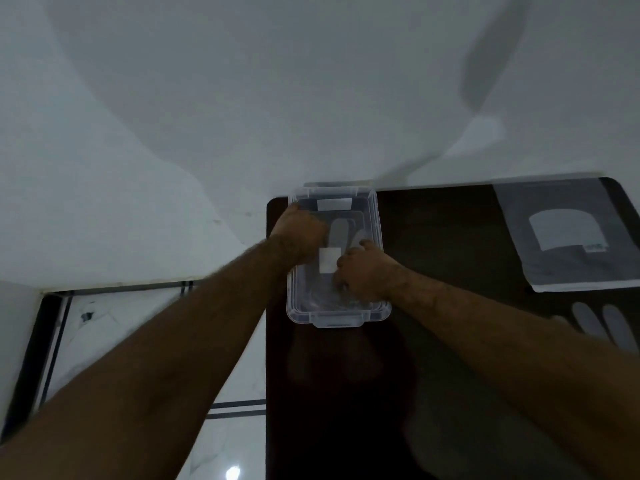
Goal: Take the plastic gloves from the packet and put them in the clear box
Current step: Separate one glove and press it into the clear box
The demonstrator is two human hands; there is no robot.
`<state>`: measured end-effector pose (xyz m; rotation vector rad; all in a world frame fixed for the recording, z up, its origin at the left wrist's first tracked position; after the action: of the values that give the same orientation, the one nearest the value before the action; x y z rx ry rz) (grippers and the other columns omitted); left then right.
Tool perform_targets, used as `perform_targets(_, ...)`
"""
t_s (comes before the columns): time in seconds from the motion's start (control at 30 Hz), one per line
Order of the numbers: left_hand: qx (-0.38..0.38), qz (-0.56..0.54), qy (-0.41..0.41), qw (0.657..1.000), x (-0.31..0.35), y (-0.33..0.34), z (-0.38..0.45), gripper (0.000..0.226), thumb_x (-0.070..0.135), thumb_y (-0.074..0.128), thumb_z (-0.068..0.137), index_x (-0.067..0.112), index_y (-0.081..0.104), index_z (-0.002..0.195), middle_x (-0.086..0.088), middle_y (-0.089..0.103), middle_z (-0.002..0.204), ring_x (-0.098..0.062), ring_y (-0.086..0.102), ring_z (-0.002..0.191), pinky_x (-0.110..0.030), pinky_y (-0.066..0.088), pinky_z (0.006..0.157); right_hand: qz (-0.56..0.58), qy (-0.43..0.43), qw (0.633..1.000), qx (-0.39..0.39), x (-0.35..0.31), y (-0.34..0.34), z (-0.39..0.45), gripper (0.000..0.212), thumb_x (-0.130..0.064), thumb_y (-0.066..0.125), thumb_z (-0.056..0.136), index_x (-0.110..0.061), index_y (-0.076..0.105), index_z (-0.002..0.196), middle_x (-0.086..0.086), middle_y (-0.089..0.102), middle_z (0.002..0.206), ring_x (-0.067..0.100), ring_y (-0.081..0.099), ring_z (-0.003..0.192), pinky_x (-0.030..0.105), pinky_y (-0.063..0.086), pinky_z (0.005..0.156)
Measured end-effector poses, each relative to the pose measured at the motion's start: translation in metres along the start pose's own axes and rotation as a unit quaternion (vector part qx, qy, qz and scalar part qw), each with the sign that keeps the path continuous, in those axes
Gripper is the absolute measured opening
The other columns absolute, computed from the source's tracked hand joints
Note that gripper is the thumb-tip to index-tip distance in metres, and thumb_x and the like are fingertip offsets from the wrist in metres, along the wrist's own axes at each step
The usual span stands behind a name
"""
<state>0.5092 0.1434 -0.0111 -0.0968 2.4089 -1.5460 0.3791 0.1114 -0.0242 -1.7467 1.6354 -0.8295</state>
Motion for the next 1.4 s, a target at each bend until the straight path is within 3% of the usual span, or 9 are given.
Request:
perform_targets(0.13, -0.011, 0.001, -0.023, 1.000, 0.005, 0.000, 0.020, 0.029, 0.031, 0.066, 0.101, 0.025, 0.067, 0.129, -0.003, 0.072, 0.131, -0.027, 0.060, 0.132, -0.059, 0.015, 0.126, 0.016, 0.003, 1.000, 0.013, 0.001, 0.005, 0.004, 0.038, -0.044, 0.056, 0.103, -0.030, 0.063, 0.137, 0.005, 0.065, 0.131, 0.033, 0.053, 0.134, 0.066, 0.024, 0.123)
perform_targets(0.33, 0.057, -0.035, -0.038, 0.997, -0.003, -0.008, 0.017, 0.032, 0.022, 0.069, 0.097, 0.025, 0.066, 0.129, -0.003, 0.074, 0.126, -0.029, 0.060, 0.129, -0.056, 0.024, 0.120, 0.003, 0.000, 1.000, 0.011, -0.001, 0.003, 0.003, 0.040, -0.044, 0.056, 0.103, -0.029, 0.061, 0.140, 0.006, 0.062, 0.133, 0.032, 0.054, 0.132, 0.065, 0.026, 0.121)
perform_targets(0.47, 0.134, -0.079, -0.100, 0.983, -0.017, -0.020, 0.002, 0.052, 0.008, 0.067, 0.091, 0.019, 0.058, 0.141, -0.007, 0.065, 0.137, -0.032, 0.054, 0.131, -0.052, 0.032, 0.112, 0.017, 0.001, 1.000, 0.005, 0.000, 0.005, 0.003, 0.044, -0.046, 0.060, 0.102, -0.032, 0.059, 0.144, 0.004, 0.061, 0.137, 0.031, 0.053, 0.134, 0.066, 0.024, 0.123)
perform_targets(0.57, 0.167, -0.100, -0.125, 0.973, -0.021, -0.021, -0.004, 0.051, 0.004, 0.065, 0.089, 0.016, 0.059, 0.138, -0.009, 0.061, 0.137, -0.033, 0.053, 0.128, -0.048, 0.033, 0.108, 0.024, -0.003, 1.000, 0.001, 0.002, 0.004, 0.001, 0.047, -0.049, 0.060, 0.101, -0.034, 0.057, 0.145, 0.003, 0.060, 0.137, 0.031, 0.051, 0.136, 0.067, 0.022, 0.123)
perform_targets(0.7, 0.057, -0.033, -0.006, 0.998, 0.007, -0.005, -0.003, 0.035, 0.022, 0.065, 0.097, 0.024, 0.069, 0.132, -0.004, 0.070, 0.132, -0.028, 0.059, 0.130, -0.051, 0.029, 0.119, 0.012, -0.002, 1.000, 0.007, 0.002, 0.000, -0.001, 0.047, -0.054, 0.055, 0.101, -0.033, 0.059, 0.144, 0.004, 0.060, 0.138, 0.032, 0.051, 0.135, 0.065, 0.023, 0.123)
perform_targets(0.8, -0.021, 0.022, 0.024, 0.999, 0.018, 0.011, -0.005, 0.039, 0.034, 0.065, 0.097, 0.028, 0.068, 0.135, -0.002, 0.071, 0.134, -0.029, 0.058, 0.134, -0.060, 0.021, 0.124, 0.008, 0.012, 1.000, 0.010, 0.003, -0.003, 0.000, 0.046, -0.054, 0.050, 0.104, -0.031, 0.062, 0.141, 0.006, 0.061, 0.141, 0.033, 0.051, 0.137, 0.066, 0.019, 0.124)
perform_targets(0.97, 0.008, -0.004, -0.010, 1.000, 0.016, 0.008, -0.011, 0.039, 0.032, 0.067, 0.092, 0.024, 0.068, 0.130, -0.003, 0.072, 0.132, -0.029, 0.055, 0.137, -0.065, 0.011, 0.126, 0.008, 0.040, 0.999, 0.016, 0.006, -0.008, 0.004, 0.048, -0.054, 0.047, 0.105, -0.027, 0.060, 0.143, 0.008, 0.059, 0.144, 0.035, 0.049, 0.140, 0.069, 0.010, 0.126)
perform_targets(1.07, -0.024, 0.003, 0.011, 1.000, 0.025, 0.008, -0.024, 0.029, 0.035, 0.066, 0.097, 0.024, 0.072, 0.123, -0.003, 0.074, 0.123, -0.027, 0.059, 0.132, -0.065, 0.008, 0.127, 0.000, 0.035, 0.999, 0.010, 0.005, -0.006, 0.004, 0.048, -0.054, 0.052, 0.104, -0.029, 0.060, 0.143, 0.006, 0.061, 0.143, 0.034, 0.050, 0.141, 0.068, 0.009, 0.126)
perform_targets(1.4, -0.070, 0.044, 0.070, 0.994, 0.037, 0.015, -0.047, 0.020, 0.034, 0.068, 0.099, 0.028, 0.075, 0.117, 0.000, 0.073, 0.113, -0.025, 0.062, 0.122, -0.064, 0.014, 0.125, -0.047, 0.034, 0.998, 0.033, 0.001, -0.016, -0.004, 0.038, -0.039, 0.063, 0.102, -0.028, 0.064, 0.139, 0.006, 0.065, 0.138, 0.032, 0.054, 0.137, 0.068, 0.015, 0.127)
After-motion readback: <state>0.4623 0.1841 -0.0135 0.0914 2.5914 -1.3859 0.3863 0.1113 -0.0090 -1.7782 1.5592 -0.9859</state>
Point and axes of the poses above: each hand's wrist, its own z-axis towards the middle knuckle, its own y-axis out of the palm, x = y × z, the point moved 6 cm from there along z, towards the middle knuckle
